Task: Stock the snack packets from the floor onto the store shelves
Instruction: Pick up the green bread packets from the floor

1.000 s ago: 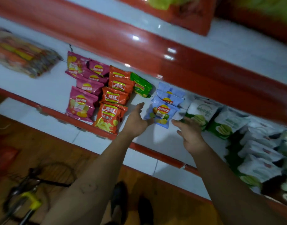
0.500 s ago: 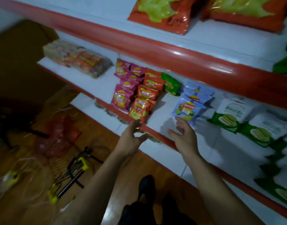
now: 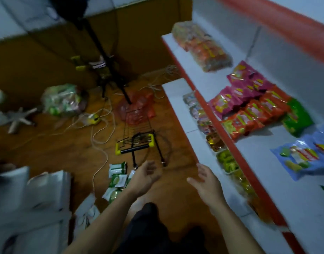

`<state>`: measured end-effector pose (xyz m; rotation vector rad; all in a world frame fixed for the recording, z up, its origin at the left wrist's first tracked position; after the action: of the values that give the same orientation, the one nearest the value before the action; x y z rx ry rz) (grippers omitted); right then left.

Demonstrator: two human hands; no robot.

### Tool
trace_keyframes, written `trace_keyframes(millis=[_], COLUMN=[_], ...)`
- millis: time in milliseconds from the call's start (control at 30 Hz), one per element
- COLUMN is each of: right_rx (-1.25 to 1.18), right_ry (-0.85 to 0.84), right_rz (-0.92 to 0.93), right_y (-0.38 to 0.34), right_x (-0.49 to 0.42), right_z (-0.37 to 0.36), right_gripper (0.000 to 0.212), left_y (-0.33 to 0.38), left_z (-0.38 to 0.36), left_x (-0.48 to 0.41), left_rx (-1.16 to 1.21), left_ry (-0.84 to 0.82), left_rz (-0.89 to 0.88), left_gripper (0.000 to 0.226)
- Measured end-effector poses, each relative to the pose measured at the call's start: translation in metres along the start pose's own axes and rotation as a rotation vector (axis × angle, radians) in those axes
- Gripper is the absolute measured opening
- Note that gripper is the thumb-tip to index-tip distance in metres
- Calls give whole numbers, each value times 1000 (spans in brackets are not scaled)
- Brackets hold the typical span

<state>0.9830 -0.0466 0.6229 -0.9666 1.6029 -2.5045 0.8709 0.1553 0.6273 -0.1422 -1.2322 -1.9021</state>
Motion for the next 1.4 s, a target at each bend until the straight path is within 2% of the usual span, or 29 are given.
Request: trace_keyframes(millis=[267, 633, 800, 1000, 1200, 1267, 1300, 1367, 1400], right_rx=[235, 519, 665, 733, 924, 981, 1013, 1059, 1064], right_ry=[-280, -422, -536, -550, -639, -696, -726, -747, -741], right_rz=[-55, -103, -204, -359, -330, -337, -329, -315, -310], right_y=[-7, -18, 5, 43, 121, 161, 183, 225, 242], right_x=[7, 34, 38, 19, -54, -77, -92, -125, -141], right_z=[-153, -410, -474, -499, -552, -581, -595, -617, -627], right_gripper=[56, 54, 52, 47, 41, 26, 8, 13, 7], left_y=[-146, -335, -401, -459, -505, -536, -554, -592, -611], left_z=[109, 260, 305, 295, 230, 204, 190, 158, 144], left_x=[22, -15, -22, -36, -81, -96, -105, -125, -136], left_rx=[210, 377, 468, 667, 1139, 1169, 1168, 1135, 1114], left_ry=[198, 309, 371, 446, 578, 596, 598, 577, 570], left_rz=[255, 471, 588, 745, 927, 976, 1006, 1071, 1093], left_gripper=[49, 40, 40, 34, 34, 34, 35, 38, 39])
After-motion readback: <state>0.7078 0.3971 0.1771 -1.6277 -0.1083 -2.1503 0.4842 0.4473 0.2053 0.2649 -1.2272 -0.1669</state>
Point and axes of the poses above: each hand's wrist, its own x-axis away from the middle knuckle, its own z-axis out of the back of the hand, y = z × x, the point moved 10 cm from there along -x, towards the middle knuckle, and after that the axes turned 7 degrees about y, right-handed, at the moved point
